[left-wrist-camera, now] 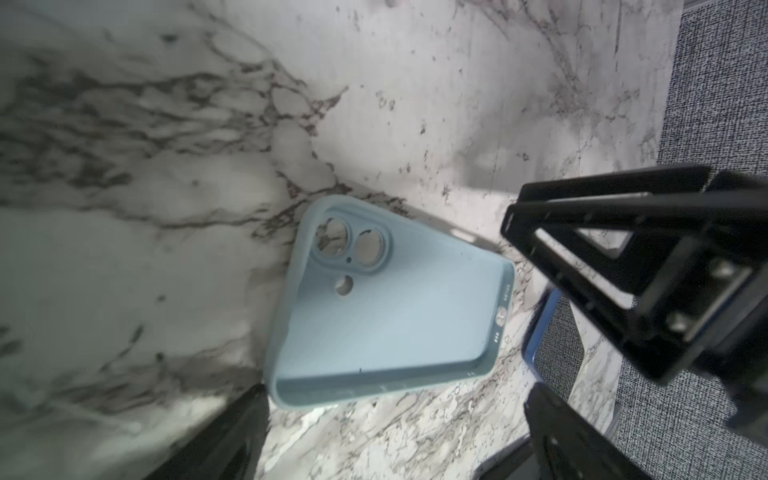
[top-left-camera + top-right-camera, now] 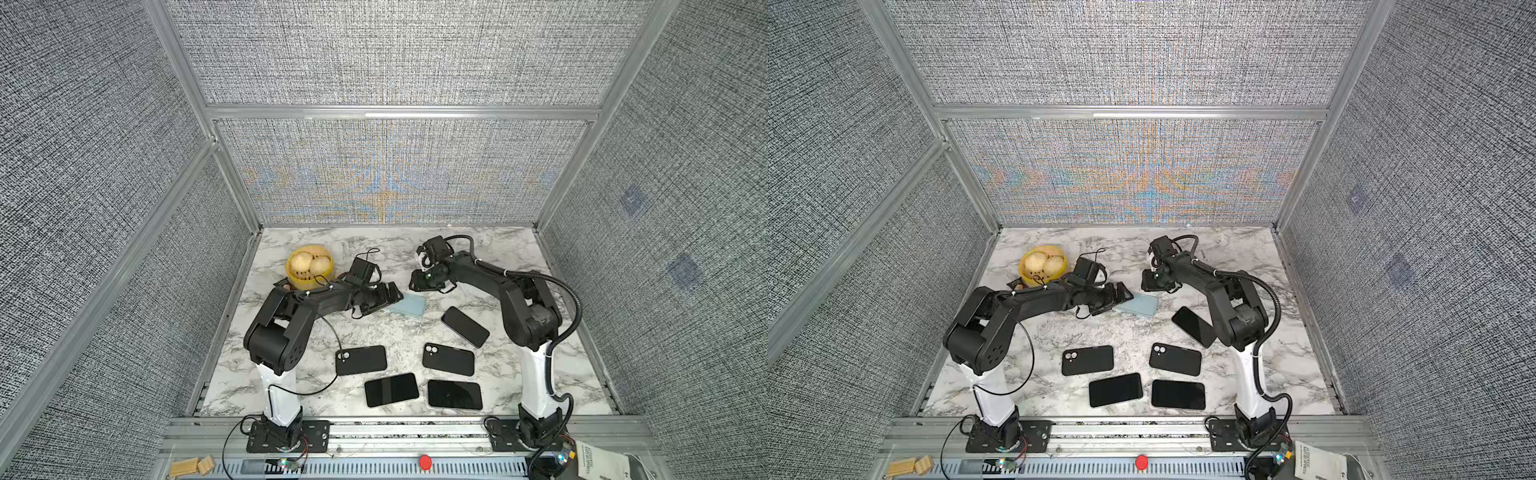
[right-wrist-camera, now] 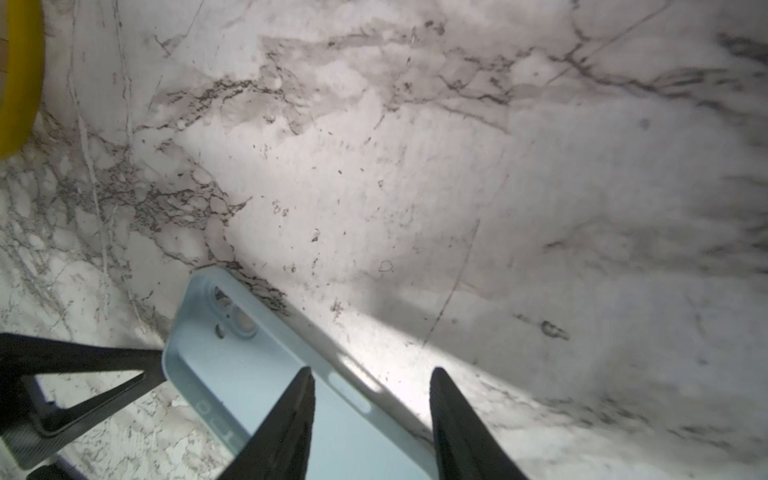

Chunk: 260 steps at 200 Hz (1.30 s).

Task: Put the phone into the phone case

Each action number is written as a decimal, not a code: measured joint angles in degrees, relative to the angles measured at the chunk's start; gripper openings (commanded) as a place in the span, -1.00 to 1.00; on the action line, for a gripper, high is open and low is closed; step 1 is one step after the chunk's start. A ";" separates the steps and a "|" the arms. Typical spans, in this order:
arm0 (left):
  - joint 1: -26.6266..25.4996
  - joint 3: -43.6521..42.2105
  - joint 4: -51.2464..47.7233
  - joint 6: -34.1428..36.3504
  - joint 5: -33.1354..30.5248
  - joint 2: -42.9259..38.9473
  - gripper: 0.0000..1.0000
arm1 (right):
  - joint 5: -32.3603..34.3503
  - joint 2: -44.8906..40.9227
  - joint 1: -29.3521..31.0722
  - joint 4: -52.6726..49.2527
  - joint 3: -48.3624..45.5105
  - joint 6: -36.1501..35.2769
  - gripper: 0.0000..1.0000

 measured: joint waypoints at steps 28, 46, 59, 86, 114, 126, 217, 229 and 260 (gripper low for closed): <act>0.00 2.45 0.39 -0.24 0.81 2.19 0.95 | -1.60 -1.11 -0.13 0.42 -3.02 0.02 -0.03; 0.00 4.22 0.26 -0.46 1.25 3.61 0.95 | -2.56 -2.51 -0.28 0.76 -5.64 0.07 -0.02; 0.00 5.62 1.42 -0.59 2.14 5.01 0.95 | -2.78 -3.65 -0.42 0.90 -7.52 0.28 -0.02; -0.13 7.69 1.81 -1.51 3.08 6.69 0.95 | -2.78 -5.99 -0.50 1.60 -11.23 0.31 -0.03; -0.24 9.03 2.14 -1.53 3.61 7.72 0.96 | -2.49 -7.63 -0.44 1.95 -13.64 1.18 -0.06; -0.24 8.85 2.05 -1.49 3.54 7.54 0.96 | -2.45 -8.11 -0.39 2.47 -14.47 1.79 -0.10; -1.51 3.96 -1.66 0.24 2.45 2.89 0.94 | 4.13 -6.64 0.48 4.35 -13.07 4.83 -0.49; -1.60 4.20 -1.46 0.17 2.75 3.15 0.94 | 5.18 -6.03 0.59 4.42 -12.41 4.68 -0.58; -1.62 5.42 -2.51 -0.07 3.19 3.56 0.94 | 6.97 -5.44 0.68 4.76 -11.78 4.66 -0.81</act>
